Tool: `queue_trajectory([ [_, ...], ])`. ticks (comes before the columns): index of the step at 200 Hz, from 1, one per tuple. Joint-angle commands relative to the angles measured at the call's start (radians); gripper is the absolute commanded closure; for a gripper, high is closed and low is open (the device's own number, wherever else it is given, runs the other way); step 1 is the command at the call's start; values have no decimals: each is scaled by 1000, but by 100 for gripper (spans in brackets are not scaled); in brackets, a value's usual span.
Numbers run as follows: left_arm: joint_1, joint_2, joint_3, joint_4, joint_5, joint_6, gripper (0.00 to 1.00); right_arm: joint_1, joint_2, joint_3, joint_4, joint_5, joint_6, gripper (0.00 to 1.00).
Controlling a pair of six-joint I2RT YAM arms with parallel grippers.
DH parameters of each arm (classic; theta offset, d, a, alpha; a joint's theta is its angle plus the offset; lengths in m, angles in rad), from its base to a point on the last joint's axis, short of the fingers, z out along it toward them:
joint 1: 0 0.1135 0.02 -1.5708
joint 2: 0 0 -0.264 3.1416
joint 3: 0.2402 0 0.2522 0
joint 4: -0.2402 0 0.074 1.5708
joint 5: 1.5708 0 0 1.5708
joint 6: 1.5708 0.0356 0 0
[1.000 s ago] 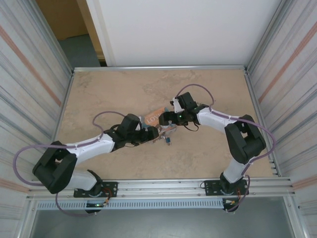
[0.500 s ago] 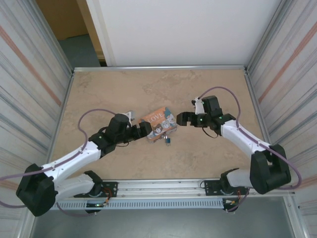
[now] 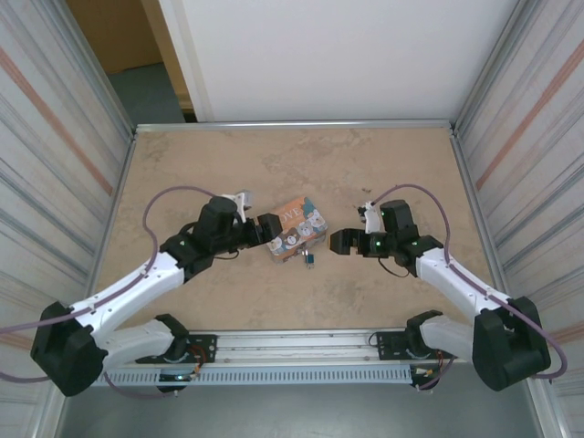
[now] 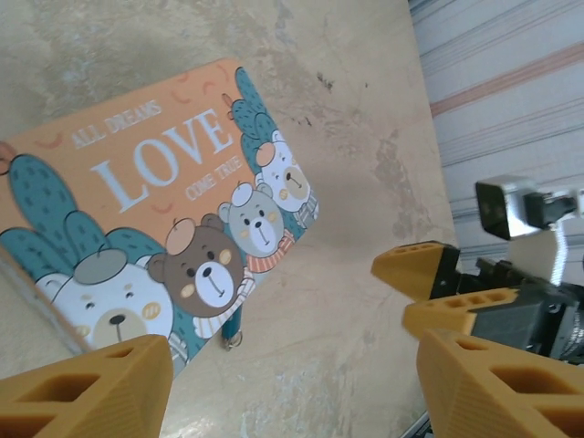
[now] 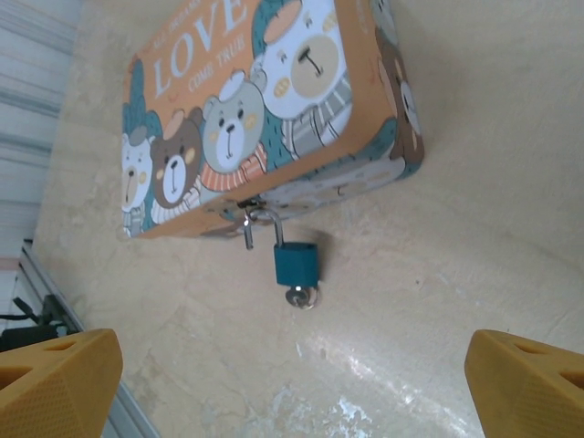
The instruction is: Unlock a padlock with a key
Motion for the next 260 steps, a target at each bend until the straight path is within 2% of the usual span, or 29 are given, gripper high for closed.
queue_trajectory([
  [1, 3, 46, 56, -2, 32, 32, 30, 22, -7, -20, 58, -41, 36, 5],
  [53, 8, 160, 87, 46, 96, 21, 39, 106, 41, -40, 132, -6, 55, 6],
  [93, 10, 215, 92, 79, 133, 4, 43, 144, 75, -40, 167, 14, 66, 6],
  [199, 23, 340, 95, 67, 94, 11, 47, 161, 159, -35, 187, 22, 61, 8],
  [260, 23, 372, 55, 98, 113, -5, 47, 158, 201, -34, 265, -23, 89, 14],
])
